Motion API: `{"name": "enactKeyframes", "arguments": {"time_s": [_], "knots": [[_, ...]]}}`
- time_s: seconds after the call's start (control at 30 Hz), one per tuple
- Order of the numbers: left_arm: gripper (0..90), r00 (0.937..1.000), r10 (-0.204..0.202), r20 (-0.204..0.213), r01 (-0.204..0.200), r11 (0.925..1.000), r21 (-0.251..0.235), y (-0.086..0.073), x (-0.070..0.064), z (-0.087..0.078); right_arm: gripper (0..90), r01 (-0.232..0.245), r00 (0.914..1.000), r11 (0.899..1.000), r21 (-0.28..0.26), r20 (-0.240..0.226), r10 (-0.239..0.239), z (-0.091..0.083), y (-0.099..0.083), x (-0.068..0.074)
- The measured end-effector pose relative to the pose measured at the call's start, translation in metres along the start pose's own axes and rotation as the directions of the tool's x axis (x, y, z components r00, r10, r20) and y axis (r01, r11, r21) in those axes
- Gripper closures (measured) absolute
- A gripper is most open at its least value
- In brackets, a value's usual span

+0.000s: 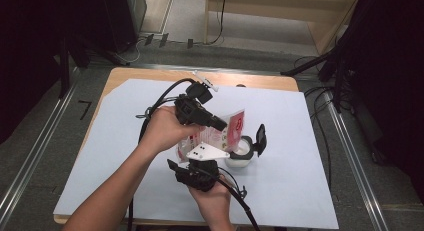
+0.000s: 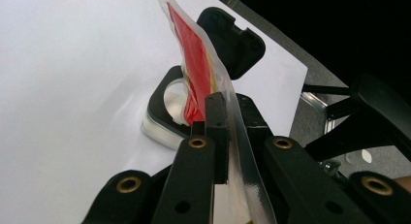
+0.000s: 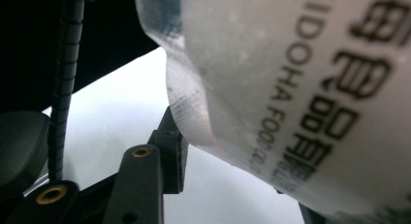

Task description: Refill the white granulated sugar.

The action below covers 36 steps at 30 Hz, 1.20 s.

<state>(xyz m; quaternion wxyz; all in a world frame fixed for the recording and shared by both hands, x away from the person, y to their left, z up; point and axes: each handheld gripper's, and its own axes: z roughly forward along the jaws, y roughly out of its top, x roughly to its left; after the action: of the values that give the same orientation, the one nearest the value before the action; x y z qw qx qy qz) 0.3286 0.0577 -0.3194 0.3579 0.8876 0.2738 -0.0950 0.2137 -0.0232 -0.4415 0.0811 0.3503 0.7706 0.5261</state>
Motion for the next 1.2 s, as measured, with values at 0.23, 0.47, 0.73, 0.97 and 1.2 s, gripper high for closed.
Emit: {"name": "enactKeyframes", "arguments": {"time_s": [0.23,0.47,0.73,0.97,1.2], "knots": [[87.8,1.0,0.004,-0.007,-0.004,0.9999,0.014,-0.011,0.002,-0.005,54.5,0.03,0.9995,0.999,0.019,-0.012,-0.03,0.007,-0.009,0.001],[88.3,1.0,-0.001,-0.008,0.001,0.9995,0.031,-0.023,0.004,-0.01,54.4,0.033,0.9986,0.999,0.025,-0.043,-0.032,0.014,-0.018,-0.002],[88.6,0.9999,-0.005,0.014,0.005,0.9995,0.033,-0.034,0.009,-0.012,54.1,0.051,0.9977,0.998,0.032,-0.047,-0.049,0.02,-0.027,-0.005],[88.8,0.9996,0.001,0.028,-0.002,0.9997,0.026,-0.042,0.012,-0.014,55.3,0.031,0.9986,0.999,0.042,-0.045,-0.029,0.023,-0.031,-0.008],[88.7,0.9991,0.005,0.043,-0.006,1.0,0.002,-0.048,0.011,-0.017,55.1,0.011,0.9996,0.999,0.041,-0.025,-0.01,0.022,-0.033,-0.012]]}}
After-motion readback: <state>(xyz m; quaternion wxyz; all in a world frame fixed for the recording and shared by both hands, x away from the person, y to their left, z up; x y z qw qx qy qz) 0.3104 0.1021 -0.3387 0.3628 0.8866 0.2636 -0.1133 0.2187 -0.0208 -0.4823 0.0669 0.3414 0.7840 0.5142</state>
